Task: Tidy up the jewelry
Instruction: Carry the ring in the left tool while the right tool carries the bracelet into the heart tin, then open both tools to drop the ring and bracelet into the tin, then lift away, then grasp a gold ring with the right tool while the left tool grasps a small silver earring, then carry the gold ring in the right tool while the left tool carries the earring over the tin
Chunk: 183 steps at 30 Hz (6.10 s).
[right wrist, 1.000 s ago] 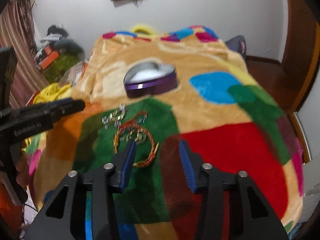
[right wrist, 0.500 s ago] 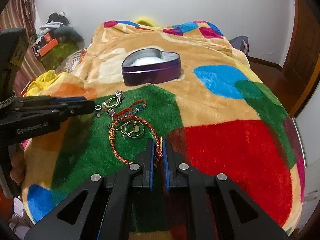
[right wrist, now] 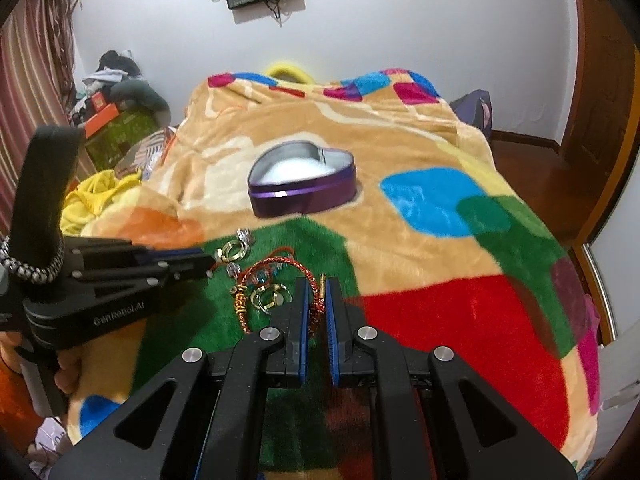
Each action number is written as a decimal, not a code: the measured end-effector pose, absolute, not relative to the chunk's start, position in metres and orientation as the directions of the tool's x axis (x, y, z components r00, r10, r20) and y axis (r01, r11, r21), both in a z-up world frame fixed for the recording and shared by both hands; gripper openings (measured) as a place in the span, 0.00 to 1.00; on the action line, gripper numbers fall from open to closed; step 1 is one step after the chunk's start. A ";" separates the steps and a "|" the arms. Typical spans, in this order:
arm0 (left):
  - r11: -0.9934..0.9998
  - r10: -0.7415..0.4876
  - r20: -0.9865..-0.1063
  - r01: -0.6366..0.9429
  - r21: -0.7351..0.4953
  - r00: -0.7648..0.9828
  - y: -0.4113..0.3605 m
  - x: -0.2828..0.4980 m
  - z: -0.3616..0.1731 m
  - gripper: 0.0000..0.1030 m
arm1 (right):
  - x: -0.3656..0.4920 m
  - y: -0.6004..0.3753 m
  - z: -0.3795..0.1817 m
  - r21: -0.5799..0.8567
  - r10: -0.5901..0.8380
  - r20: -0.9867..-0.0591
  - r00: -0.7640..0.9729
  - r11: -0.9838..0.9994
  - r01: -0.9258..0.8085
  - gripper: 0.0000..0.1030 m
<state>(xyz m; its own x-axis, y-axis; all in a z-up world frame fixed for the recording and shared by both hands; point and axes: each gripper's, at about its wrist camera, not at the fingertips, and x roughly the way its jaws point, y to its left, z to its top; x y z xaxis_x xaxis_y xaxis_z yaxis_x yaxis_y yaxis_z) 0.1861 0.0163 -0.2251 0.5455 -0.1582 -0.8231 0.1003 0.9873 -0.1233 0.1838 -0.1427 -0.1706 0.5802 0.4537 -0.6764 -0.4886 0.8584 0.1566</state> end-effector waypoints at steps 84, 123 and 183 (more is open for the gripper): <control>0.975 -0.220 -0.759 0.150 -0.162 0.613 0.030 0.274 -0.179 0.20 | 0.281 -0.097 -0.155 0.091 0.462 -0.715 0.526 0.807 -0.584 0.28; 0.987 -0.162 -0.783 0.110 -0.121 0.601 0.043 0.175 -0.174 0.37 | 0.198 -0.134 -0.152 0.127 0.452 -0.713 0.537 0.836 -0.534 0.34; 0.974 -0.228 -0.772 0.145 -0.176 0.594 0.036 0.200 -0.180 0.08 | 0.210 -0.146 -0.147 0.213 0.515 -0.655 0.553 0.828 -0.519 0.19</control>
<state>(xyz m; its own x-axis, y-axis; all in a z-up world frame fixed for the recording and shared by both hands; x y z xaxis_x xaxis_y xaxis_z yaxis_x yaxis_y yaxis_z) 0.2001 0.0364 -0.1798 0.5939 -0.2280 -0.7715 0.1447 0.9736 -0.1763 0.2103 -0.1464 -0.1466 0.5527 0.5148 -0.6554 -0.5186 0.8281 0.2130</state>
